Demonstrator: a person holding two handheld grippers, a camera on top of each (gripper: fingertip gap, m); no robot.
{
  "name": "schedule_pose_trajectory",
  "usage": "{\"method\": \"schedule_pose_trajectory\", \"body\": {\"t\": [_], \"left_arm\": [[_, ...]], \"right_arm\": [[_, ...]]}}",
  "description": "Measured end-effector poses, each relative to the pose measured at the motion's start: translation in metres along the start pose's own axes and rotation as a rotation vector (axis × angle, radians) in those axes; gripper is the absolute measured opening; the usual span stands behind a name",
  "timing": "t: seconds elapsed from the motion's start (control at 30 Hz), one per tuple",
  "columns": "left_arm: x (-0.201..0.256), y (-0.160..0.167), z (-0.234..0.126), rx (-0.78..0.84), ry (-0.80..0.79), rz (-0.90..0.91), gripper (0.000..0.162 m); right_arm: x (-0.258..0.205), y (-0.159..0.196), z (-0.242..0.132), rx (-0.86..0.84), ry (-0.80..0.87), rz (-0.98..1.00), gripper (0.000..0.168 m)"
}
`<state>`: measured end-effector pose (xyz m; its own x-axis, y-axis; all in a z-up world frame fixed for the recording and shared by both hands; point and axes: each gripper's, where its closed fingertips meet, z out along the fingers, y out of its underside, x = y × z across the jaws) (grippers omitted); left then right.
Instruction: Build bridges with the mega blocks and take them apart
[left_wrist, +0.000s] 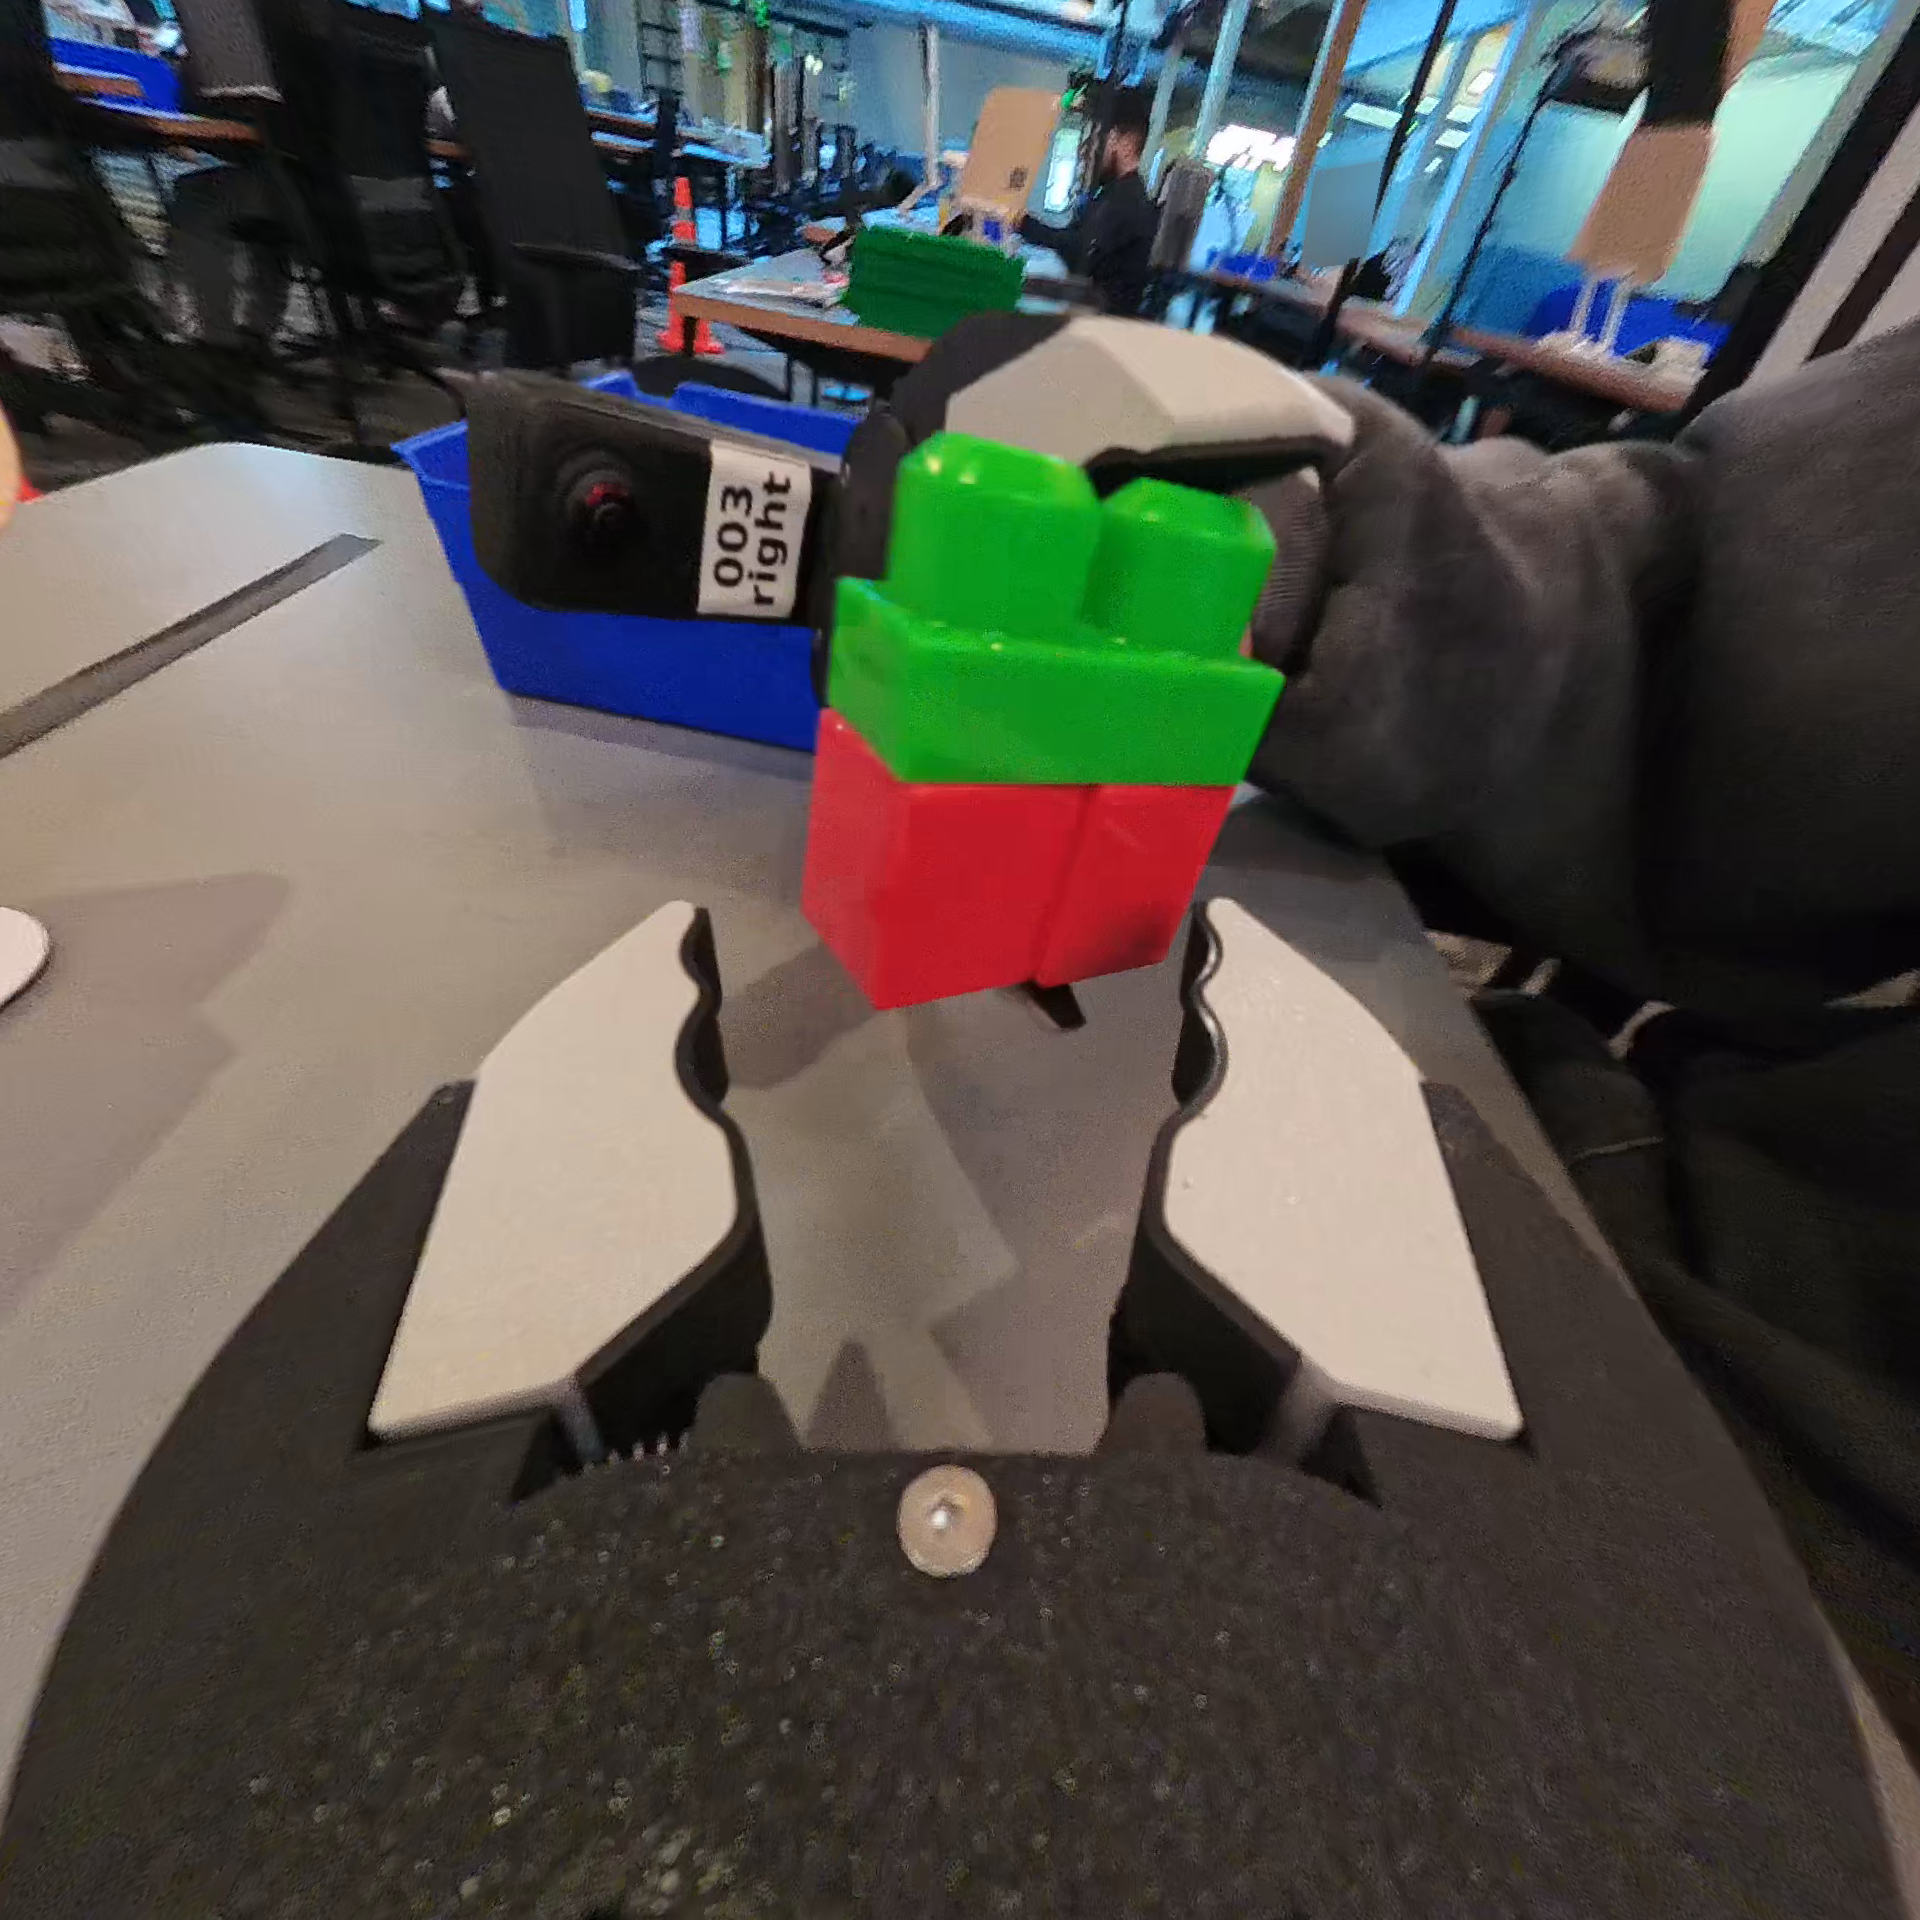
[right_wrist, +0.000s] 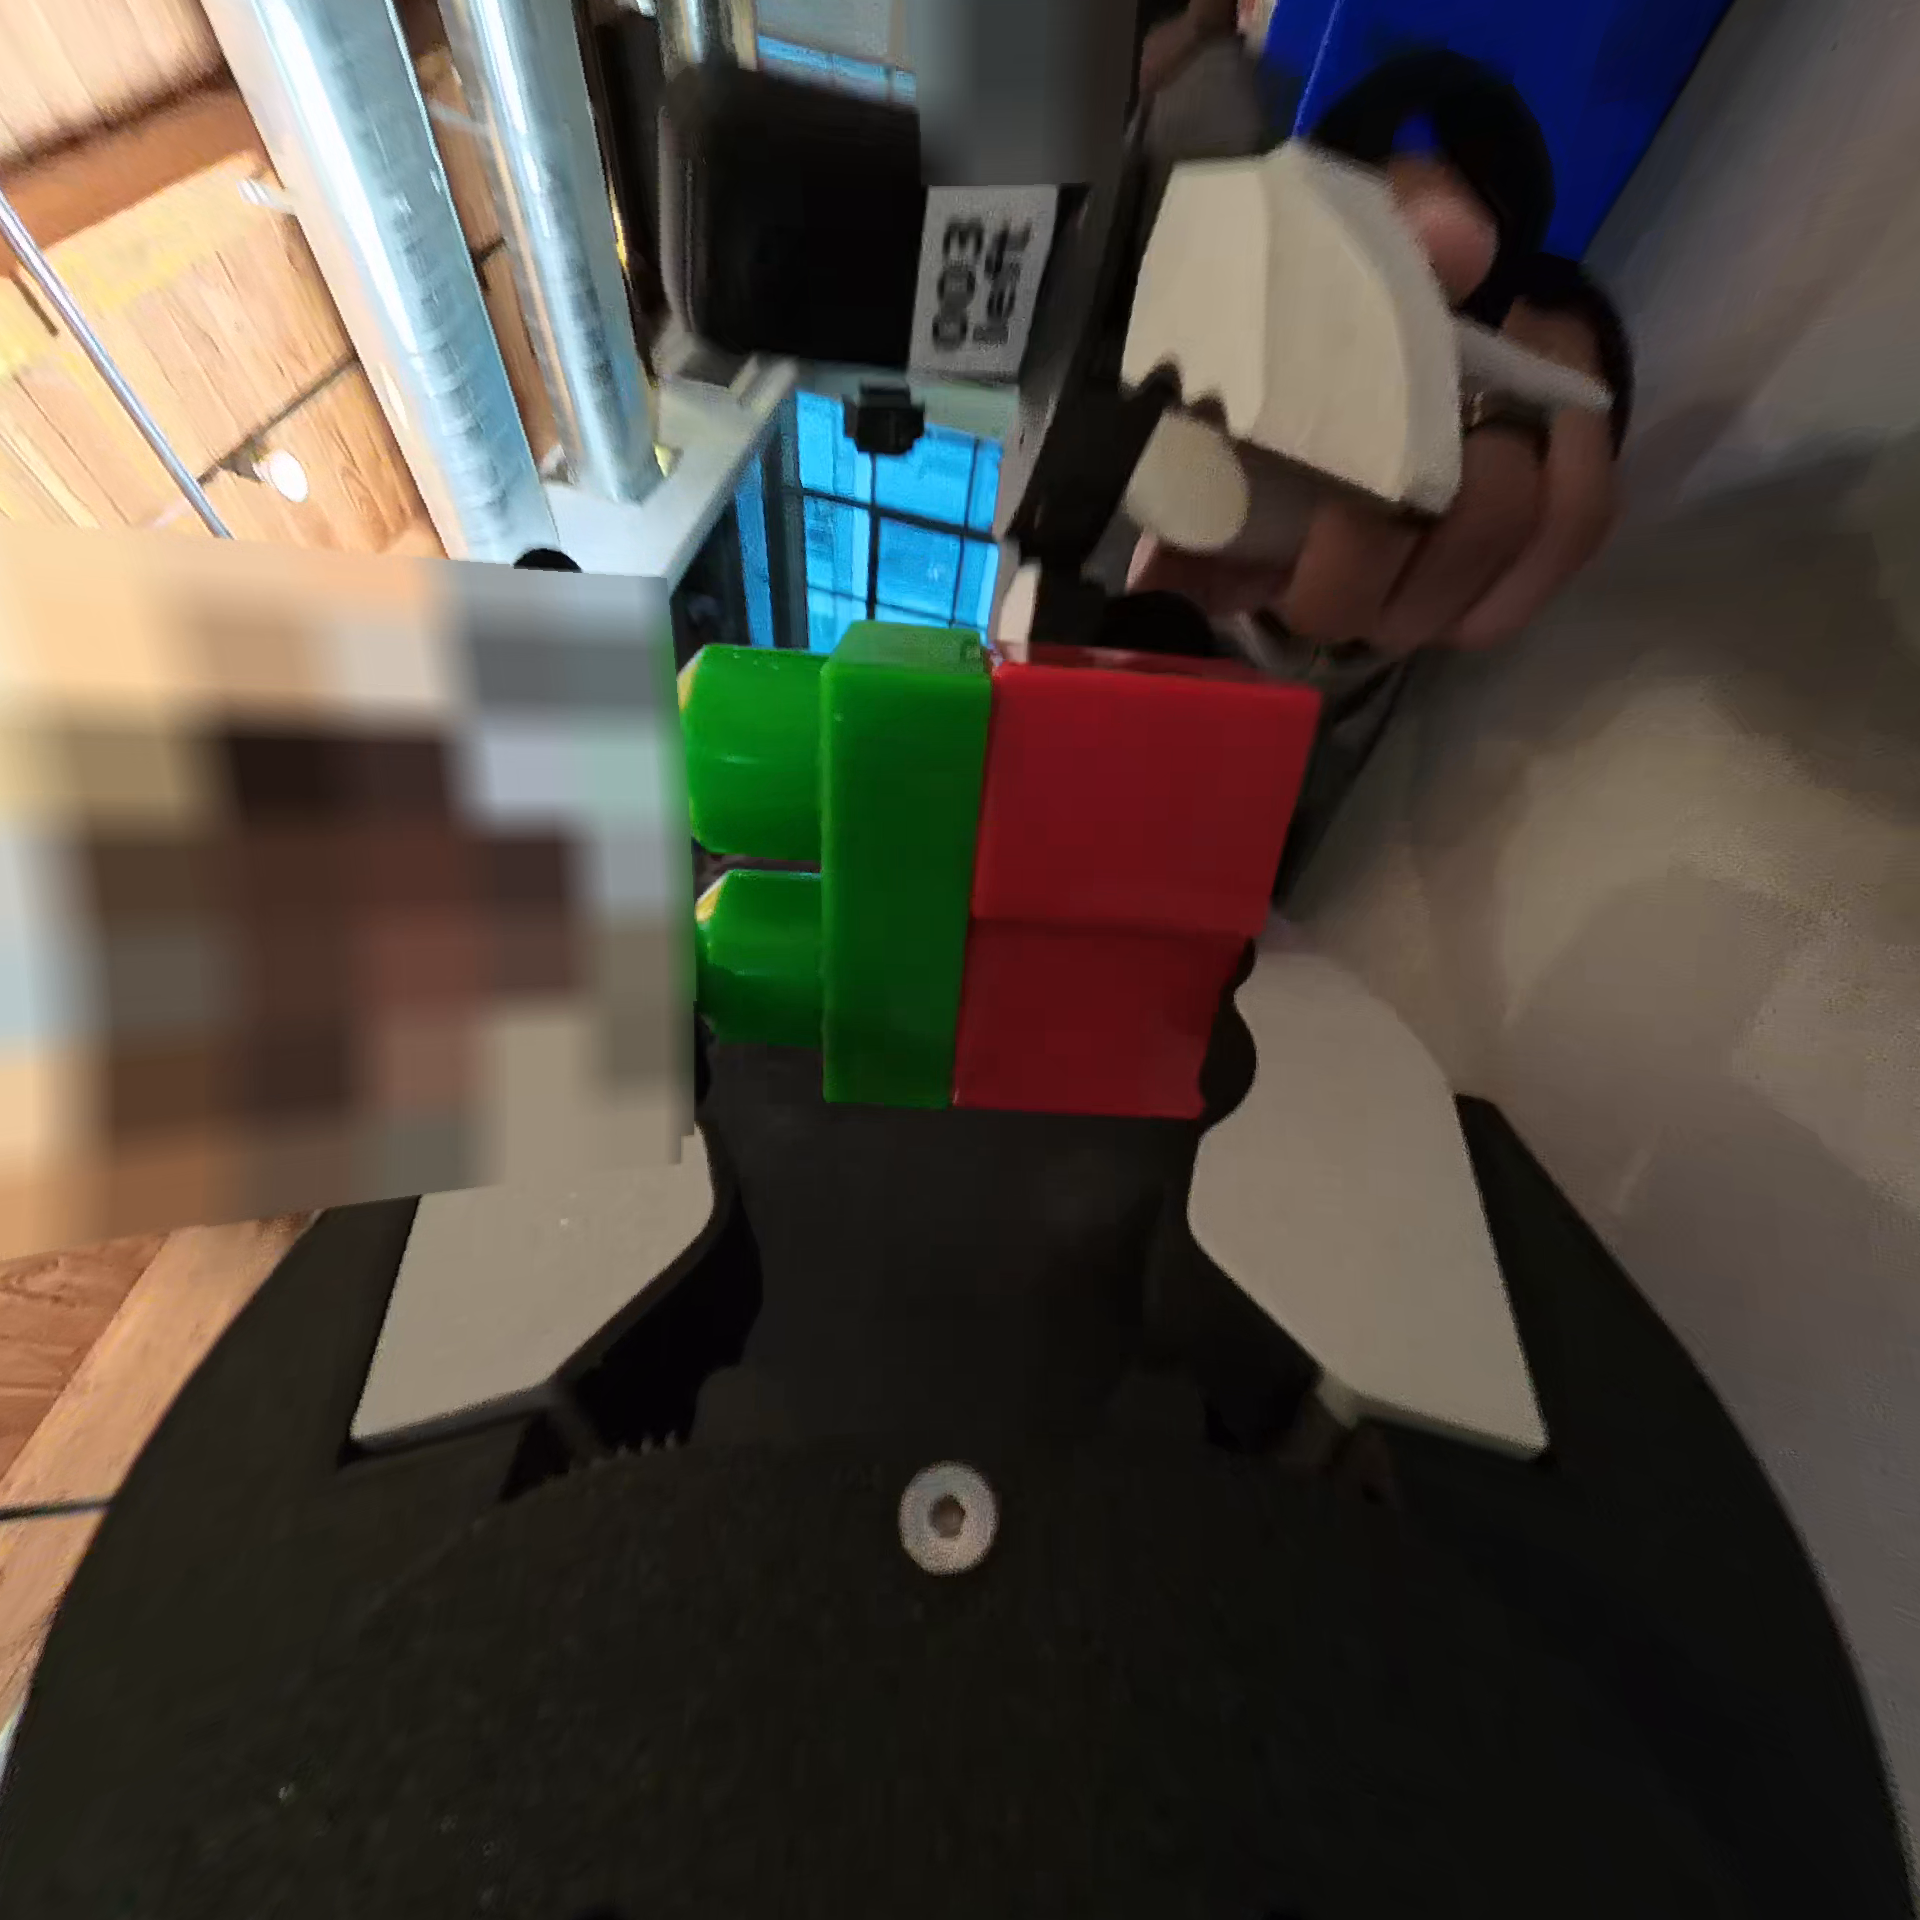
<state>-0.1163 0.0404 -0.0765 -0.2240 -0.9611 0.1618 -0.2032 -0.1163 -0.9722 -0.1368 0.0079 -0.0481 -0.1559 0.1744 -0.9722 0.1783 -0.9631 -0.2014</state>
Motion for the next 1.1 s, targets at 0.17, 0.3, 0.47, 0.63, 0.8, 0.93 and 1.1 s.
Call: {"method": "schedule_pose_trajectory", "body": {"t": [0.17, 0.3, 0.47, 0.63, 0.8, 0.93, 1.1], "left_arm": [[0.024, -0.006, -0.003, 0.037, 0.164, -0.031, 0.066], [0.037, 0.003, 0.005, -0.014, 0.204, -0.009, 0.068], [0.037, 0.006, 0.003, -0.029, 0.217, -0.009, 0.058], [0.020, 0.002, -0.001, 0.008, 0.139, -0.009, 0.042], [0.000, -0.007, -0.009, 0.071, 0.082, -0.099, 0.040], [-0.015, -0.021, -0.019, 0.196, 0.087, -0.219, 0.040], [-0.012, -0.020, -0.016, 0.221, 0.138, -0.285, 0.039]], "right_arm": [[-0.004, 0.020, 0.008, -0.144, -0.006, 0.012, 0.095], [0.005, 0.025, 0.016, -0.200, 0.012, 0.033, 0.095], [0.007, 0.027, 0.017, -0.230, 0.001, 0.017, 0.095], [0.013, 0.003, -0.010, -0.073, 0.102, -0.072, 0.096], [-0.002, -0.022, -0.035, 0.184, 0.237, -0.343, 0.087], [0.004, -0.038, -0.036, 0.363, 0.551, -0.736, 0.079], [0.014, -0.048, -0.021, 0.412, 0.666, -0.909, 0.046]]}}
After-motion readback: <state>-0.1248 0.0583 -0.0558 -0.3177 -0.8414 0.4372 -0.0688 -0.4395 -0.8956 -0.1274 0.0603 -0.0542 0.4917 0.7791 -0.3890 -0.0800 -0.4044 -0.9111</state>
